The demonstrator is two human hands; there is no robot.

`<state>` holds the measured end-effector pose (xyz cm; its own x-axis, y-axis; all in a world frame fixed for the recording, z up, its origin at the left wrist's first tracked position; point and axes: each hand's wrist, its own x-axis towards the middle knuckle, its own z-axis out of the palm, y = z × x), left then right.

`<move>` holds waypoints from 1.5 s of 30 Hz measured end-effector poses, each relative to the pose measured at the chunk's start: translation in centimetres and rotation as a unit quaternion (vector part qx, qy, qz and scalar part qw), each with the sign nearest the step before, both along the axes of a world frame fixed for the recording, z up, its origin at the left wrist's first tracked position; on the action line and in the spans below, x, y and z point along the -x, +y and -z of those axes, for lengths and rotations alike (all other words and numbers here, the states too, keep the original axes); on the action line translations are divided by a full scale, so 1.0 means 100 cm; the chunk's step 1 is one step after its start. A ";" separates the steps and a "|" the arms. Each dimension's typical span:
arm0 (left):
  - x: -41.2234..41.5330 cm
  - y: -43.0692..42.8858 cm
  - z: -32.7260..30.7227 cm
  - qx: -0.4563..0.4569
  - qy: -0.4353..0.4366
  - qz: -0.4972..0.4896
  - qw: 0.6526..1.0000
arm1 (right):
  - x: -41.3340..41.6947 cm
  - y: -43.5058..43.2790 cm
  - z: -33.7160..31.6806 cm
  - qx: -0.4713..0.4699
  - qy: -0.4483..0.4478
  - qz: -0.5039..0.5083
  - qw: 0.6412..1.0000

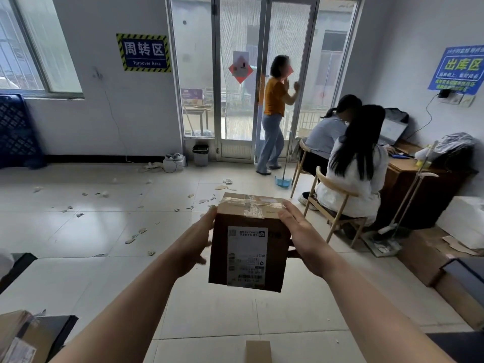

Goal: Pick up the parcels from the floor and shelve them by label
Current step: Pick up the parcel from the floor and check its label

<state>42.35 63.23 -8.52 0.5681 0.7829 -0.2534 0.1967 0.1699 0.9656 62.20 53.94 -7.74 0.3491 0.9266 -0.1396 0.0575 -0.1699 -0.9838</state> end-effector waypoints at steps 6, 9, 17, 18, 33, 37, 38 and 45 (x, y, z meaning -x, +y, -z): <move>-0.005 -0.017 -0.007 -0.063 0.010 0.035 0.997 | 0.001 0.003 0.006 0.011 -0.024 0.001 1.000; -0.012 -0.013 0.004 -0.132 0.006 0.008 0.991 | 0.003 0.003 0.005 0.017 -0.057 0.012 0.998; -0.022 -0.009 0.028 -0.227 0.021 0.021 0.973 | 0.003 0.021 0.017 0.129 -0.146 0.078 0.978; -0.024 -0.009 0.029 -0.231 0.026 0.023 0.972 | 0.004 0.023 0.018 0.141 -0.143 0.085 0.976; -0.017 -0.002 0.031 -0.202 0.069 -0.072 0.974 | -0.009 0.021 0.023 0.080 0.027 -0.039 0.996; -0.019 -0.001 0.031 -0.194 0.047 -0.064 0.978 | -0.005 0.021 0.023 0.059 -0.001 -0.034 0.998; -0.019 0.000 0.030 -0.196 0.050 -0.065 0.977 | -0.004 0.022 0.024 0.043 -0.018 -0.024 0.999; -0.019 0.012 0.024 -0.232 0.093 -0.087 0.964 | 0.007 0.019 0.021 -0.071 -0.279 -0.004 0.958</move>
<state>44.28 64.42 -10.93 0.3966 0.9159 0.0616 0.3817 -0.2256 0.8963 61.55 55.85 -9.88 0.3254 0.9251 0.1955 0.5824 -0.0332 -0.8122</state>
